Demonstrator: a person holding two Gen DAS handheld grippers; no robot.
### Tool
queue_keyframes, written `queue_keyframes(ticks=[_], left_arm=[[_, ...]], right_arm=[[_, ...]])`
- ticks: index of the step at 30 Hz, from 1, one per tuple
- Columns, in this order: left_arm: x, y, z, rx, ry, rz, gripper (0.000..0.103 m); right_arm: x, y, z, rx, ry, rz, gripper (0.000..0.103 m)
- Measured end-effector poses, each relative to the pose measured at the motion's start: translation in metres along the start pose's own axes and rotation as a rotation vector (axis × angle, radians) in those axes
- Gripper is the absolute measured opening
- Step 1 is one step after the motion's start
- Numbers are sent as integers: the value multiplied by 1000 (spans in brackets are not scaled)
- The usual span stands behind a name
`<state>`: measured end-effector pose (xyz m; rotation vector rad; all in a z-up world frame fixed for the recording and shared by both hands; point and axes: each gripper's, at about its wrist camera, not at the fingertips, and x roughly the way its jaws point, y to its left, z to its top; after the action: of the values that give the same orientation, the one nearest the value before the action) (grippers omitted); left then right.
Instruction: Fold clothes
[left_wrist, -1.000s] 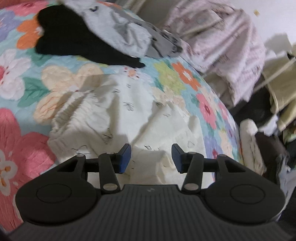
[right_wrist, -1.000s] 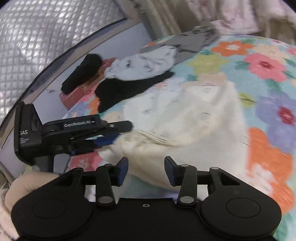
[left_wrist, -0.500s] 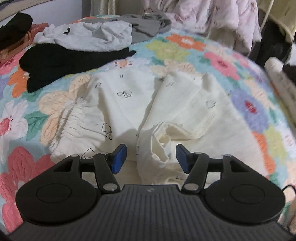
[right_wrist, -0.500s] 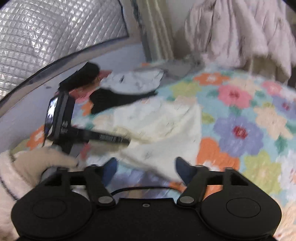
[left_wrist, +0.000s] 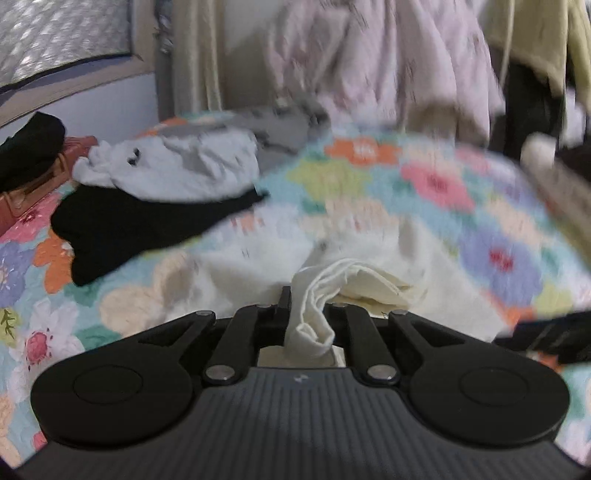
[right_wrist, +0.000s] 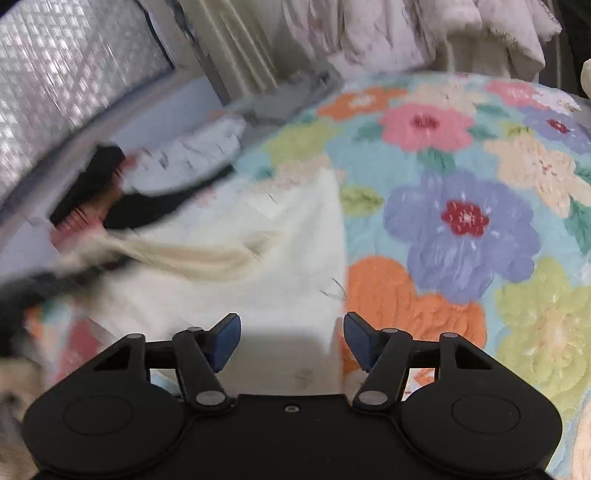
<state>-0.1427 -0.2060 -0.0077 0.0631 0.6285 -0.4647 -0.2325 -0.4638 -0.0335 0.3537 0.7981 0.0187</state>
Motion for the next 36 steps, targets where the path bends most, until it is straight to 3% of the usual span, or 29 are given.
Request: queue_keyframes(ticks=[4,6,9,10,16,18,19,20,21,22,23,24,25,28,31,34,36], left_arm=[[-7,32,-4,-125,-25,99,9],[7,51,-12,-219,41,136,11],[25,66,-26,-322,167,127,11],[23,67,-28,-345,163,128,11],[11,60,-17,-297,81,165,20],[12,55,-19,-261,108,217,35],[12,54,-20,-238,124,243,37],[9,53,-18,-221,140,251,38],[2,52,-15,-205,153,227,38],[-10,45,-9,-176,136,153,39],[-25,35,-3,-124,99,72,48],[-33,25,2,-49,81,51,61],[-42,15,6,27,64,30,65],[-39,-15,11,294,36,76,65],[-5,-23,7,361,90,-11,66],[34,-23,0,310,222,-148,66],[44,-25,-2,301,247,-164,66]], right_arm=[[13,12,-9,-27,19,15,68],[21,12,-13,-3,42,42,67],[29,15,-18,-2,63,37,67],[29,17,-19,-17,63,35,67],[20,18,-13,-41,31,48,67],[25,20,-14,-84,24,39,66],[28,21,-16,-107,21,33,63],[31,22,-17,-128,14,31,46],[30,23,-20,-136,-7,47,33],[28,24,-23,-141,-28,56,33],[25,26,-26,-148,-48,64,33],[24,28,-27,-169,-57,61,33],[23,29,-27,-182,-61,59,34],[24,28,-27,-178,-60,74,38],[26,23,-24,-139,-48,89,41],[26,16,-23,-88,-35,118,44],[27,10,-25,-43,-27,142,48]])
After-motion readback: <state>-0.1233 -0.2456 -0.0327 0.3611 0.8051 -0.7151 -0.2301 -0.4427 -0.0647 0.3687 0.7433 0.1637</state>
